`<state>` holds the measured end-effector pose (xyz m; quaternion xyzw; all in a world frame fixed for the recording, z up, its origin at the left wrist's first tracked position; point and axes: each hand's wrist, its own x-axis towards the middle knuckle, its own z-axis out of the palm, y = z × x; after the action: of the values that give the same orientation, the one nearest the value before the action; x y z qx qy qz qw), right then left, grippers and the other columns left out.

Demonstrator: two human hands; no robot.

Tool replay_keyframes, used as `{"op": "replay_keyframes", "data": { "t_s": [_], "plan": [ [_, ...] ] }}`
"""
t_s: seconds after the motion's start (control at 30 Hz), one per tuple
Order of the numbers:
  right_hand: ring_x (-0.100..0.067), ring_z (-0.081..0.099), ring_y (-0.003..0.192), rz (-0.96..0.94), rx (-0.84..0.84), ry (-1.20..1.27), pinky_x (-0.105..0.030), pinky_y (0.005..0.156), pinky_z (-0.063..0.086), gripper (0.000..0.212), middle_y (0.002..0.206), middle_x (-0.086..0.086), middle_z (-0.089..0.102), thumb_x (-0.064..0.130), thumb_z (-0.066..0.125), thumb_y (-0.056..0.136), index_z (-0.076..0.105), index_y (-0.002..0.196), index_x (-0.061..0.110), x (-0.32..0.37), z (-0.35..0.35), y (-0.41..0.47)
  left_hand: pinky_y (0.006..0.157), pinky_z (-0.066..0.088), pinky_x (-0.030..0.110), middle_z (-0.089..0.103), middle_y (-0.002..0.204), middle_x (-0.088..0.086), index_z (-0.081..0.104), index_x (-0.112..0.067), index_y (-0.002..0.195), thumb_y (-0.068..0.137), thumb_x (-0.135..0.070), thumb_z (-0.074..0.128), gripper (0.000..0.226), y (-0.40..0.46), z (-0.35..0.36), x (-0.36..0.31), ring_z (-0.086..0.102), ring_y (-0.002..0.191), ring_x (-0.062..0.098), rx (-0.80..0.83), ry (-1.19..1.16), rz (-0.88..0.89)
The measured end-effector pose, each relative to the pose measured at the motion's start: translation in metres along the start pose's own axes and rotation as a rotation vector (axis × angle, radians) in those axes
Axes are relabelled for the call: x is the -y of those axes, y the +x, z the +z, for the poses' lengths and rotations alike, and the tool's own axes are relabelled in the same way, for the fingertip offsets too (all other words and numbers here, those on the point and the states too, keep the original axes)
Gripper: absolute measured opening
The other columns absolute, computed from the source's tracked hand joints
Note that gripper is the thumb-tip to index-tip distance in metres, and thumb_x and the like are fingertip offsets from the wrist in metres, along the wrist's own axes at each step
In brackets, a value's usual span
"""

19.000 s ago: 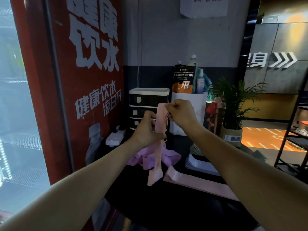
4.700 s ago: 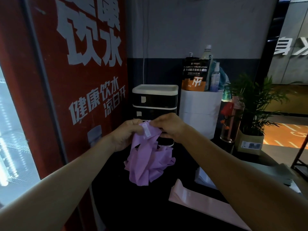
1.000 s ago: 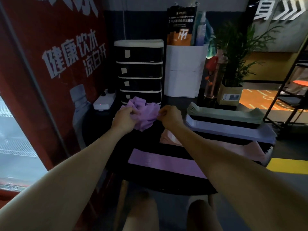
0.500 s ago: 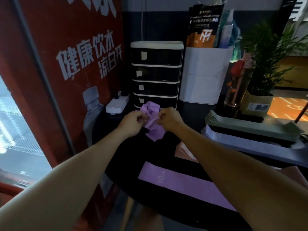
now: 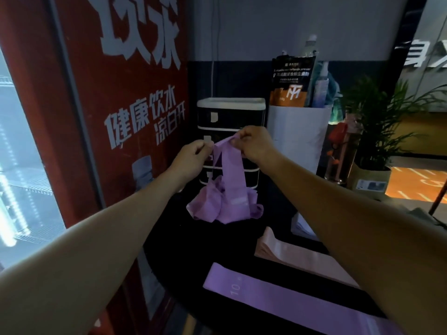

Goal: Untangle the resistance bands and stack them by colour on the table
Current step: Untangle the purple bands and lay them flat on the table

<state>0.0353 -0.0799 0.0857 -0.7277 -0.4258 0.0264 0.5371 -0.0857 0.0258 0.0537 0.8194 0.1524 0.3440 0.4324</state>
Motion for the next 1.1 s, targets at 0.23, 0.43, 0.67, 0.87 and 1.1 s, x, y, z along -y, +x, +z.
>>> {"op": "replay_keyframes", "data": {
  "t_s": [0.23, 0.43, 0.67, 0.87, 1.1],
  "plan": [
    [-0.023, 0.062, 0.085, -0.041, -0.044, -0.022, -0.041, 0.085, 0.055, 0.005, 0.086, -0.012, 0.065, 0.010, 0.062, 0.087, 0.064, 0.084, 0.006, 0.031, -0.011, 0.001, 0.091, 0.045, 0.030, 0.065, 0.111, 0.005, 0.063, -0.012, 0.110, 0.097, -0.049, 0.034, 0.049, 0.003, -0.006, -0.032, 0.060, 0.104, 0.016, 0.018, -0.167, -0.020],
    [-0.023, 0.063, 0.083, -0.012, -0.069, 0.073, -0.039, 0.081, 0.056, 0.012, 0.077, -0.003, 0.061, 0.011, 0.064, 0.085, 0.061, 0.074, 0.016, 0.045, -0.019, 0.002, 0.075, 0.046, 0.032, 0.061, 0.100, 0.022, 0.062, -0.002, 0.099, 0.097, -0.028, 0.047, 0.030, 0.002, -0.008, -0.044, 0.054, 0.083, 0.021, -0.069, -0.041, 0.124],
    [-0.019, 0.060, 0.084, 0.040, 0.116, 0.220, -0.032, 0.077, 0.055, 0.007, 0.086, -0.007, 0.060, 0.010, 0.057, 0.090, 0.059, 0.084, 0.007, 0.044, -0.020, -0.019, 0.055, 0.042, 0.004, 0.059, 0.079, -0.007, 0.064, -0.016, 0.088, 0.096, -0.019, 0.050, 0.017, -0.002, -0.012, -0.053, 0.051, 0.072, 0.001, -0.235, -0.146, 0.117],
    [-0.012, 0.062, 0.083, 0.129, 0.372, 0.223, -0.021, 0.074, 0.052, 0.020, 0.096, -0.008, 0.066, 0.020, 0.062, 0.088, 0.061, 0.103, 0.006, 0.023, 0.002, -0.047, 0.070, 0.045, 0.022, 0.060, 0.079, -0.004, 0.063, -0.023, 0.076, 0.095, -0.019, 0.051, 0.023, -0.003, -0.015, -0.051, 0.053, 0.074, 0.007, -0.336, -0.258, 0.017],
    [-0.022, 0.055, 0.085, 0.109, 0.495, 0.299, -0.031, 0.075, 0.044, 0.024, 0.086, -0.007, 0.062, -0.002, 0.062, 0.083, 0.059, 0.105, 0.006, 0.017, 0.022, -0.061, 0.067, 0.051, 0.024, 0.061, 0.078, -0.004, 0.064, -0.014, 0.083, 0.093, -0.016, 0.054, 0.014, -0.007, -0.015, -0.056, 0.055, 0.072, 0.008, -0.332, -0.233, 0.026]
  ]
}}
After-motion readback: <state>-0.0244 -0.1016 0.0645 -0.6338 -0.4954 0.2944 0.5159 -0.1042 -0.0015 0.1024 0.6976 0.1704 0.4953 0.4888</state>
